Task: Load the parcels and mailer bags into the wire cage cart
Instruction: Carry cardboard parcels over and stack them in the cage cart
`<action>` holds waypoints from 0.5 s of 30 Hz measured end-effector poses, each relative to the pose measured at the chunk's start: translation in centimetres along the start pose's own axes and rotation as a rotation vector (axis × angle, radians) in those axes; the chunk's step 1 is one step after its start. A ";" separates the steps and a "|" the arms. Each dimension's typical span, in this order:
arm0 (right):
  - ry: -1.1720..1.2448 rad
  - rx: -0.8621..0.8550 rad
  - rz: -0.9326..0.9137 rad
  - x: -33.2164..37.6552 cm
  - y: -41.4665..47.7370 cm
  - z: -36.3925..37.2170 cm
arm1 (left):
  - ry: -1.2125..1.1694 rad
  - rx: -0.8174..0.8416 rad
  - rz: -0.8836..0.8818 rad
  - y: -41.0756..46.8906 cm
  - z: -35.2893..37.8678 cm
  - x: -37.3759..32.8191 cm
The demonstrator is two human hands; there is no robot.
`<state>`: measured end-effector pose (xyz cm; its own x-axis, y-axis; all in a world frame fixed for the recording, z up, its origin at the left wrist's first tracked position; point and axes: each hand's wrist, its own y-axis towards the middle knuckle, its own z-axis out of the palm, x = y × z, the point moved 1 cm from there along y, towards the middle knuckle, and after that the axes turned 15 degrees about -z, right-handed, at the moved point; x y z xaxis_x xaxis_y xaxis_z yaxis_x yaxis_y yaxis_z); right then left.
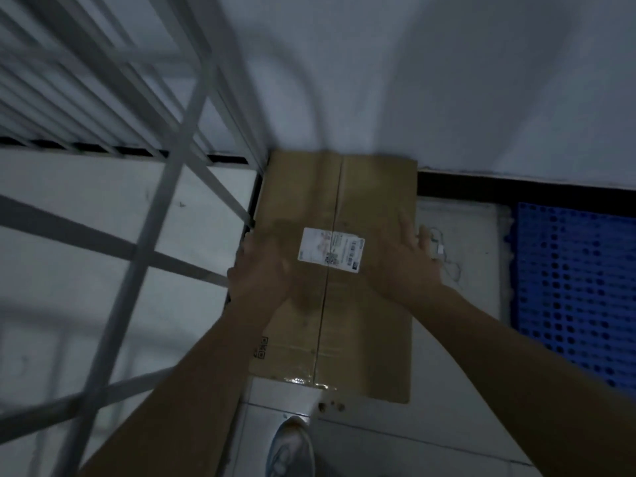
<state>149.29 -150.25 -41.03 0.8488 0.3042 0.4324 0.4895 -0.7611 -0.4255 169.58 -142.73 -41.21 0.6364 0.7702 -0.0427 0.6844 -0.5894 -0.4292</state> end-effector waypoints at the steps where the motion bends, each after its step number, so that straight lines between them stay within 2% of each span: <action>1: 0.011 0.001 -0.009 0.5 -1.0 -1.9 | 0.001 0.001 0.029 -1.3 -1.9 -0.3; 5: -0.067 -0.092 -0.099 2.9 -7.6 -11.7 | -0.148 0.044 0.040 -7.0 -10.2 -1.2; 8: -0.179 -0.170 -0.188 6.2 -15.4 -19.8 | -0.377 0.155 0.088 -14.7 -17.5 -2.0; 10: -0.203 -0.174 -0.212 8.8 -20.7 -24.8 | -0.426 0.195 0.129 -20.6 -22.5 -2.3; 12: -0.191 -0.204 -0.232 11.4 -24.9 -29.8 | -0.426 0.198 0.137 -25.4 -27.7 -2.9; 15: -0.188 -0.272 -0.292 15.5 -30.0 -37.3 | -0.410 0.105 0.146 -30.6 -36.5 -4.2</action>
<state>140.33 -144.08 8.04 0.7167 0.6087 0.3402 0.6652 -0.7433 -0.0714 158.98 -136.80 5.06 0.5157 0.7262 -0.4546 0.5444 -0.6875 -0.4807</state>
